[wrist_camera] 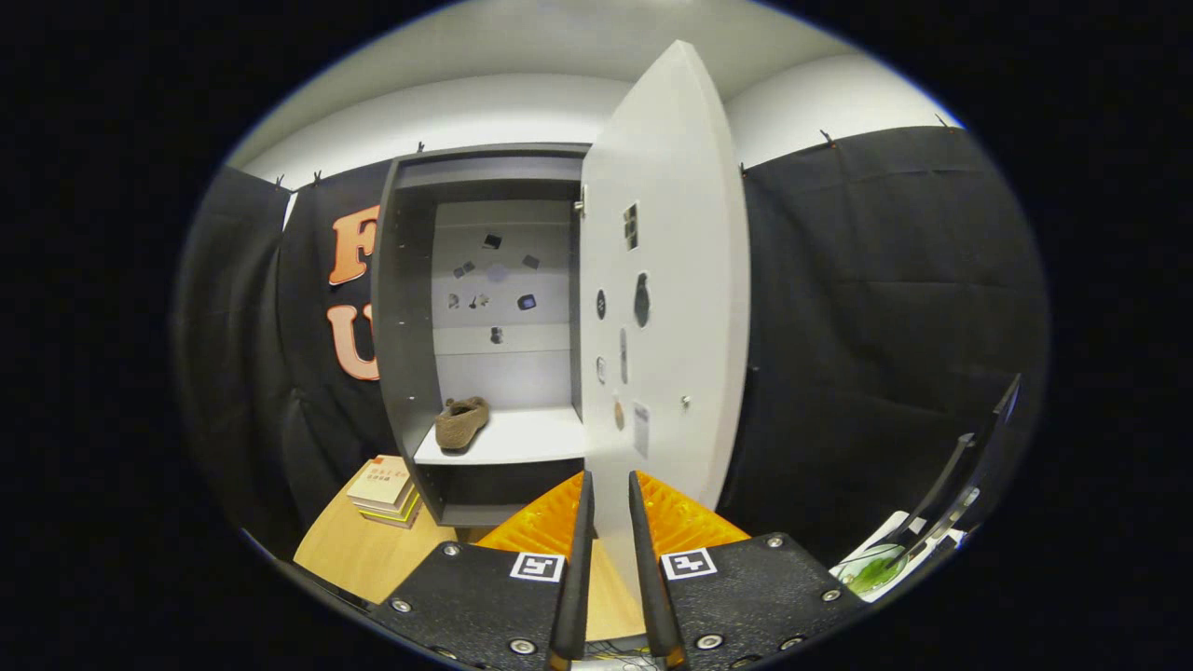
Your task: Open the shoe cabinet door, grab the shoes and put them into the shoe cabinet, then close the shoe cabinet door.
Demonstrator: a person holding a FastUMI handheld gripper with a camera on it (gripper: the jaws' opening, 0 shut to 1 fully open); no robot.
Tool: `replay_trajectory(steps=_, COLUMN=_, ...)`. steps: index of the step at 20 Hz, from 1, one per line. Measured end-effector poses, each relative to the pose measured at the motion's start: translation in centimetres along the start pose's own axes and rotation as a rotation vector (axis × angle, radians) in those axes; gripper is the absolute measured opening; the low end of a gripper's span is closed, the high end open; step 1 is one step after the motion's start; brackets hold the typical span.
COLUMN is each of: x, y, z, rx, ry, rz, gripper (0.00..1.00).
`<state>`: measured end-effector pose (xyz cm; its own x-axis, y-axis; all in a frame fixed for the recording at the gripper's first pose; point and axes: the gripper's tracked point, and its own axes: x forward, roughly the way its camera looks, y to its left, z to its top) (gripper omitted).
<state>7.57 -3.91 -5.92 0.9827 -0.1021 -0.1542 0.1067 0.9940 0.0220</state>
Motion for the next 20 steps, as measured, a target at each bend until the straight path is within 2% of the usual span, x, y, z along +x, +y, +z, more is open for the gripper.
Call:
replay_trajectory(steps=12, x=0.4, y=10.3, z=-10.4, rx=0.025, ry=0.204, rz=0.136, gripper=0.26)
replay_trajectory(steps=20, x=4.1, y=15.4, z=-20.9, rx=-0.011, ry=0.376, rz=0.185, gripper=0.27)
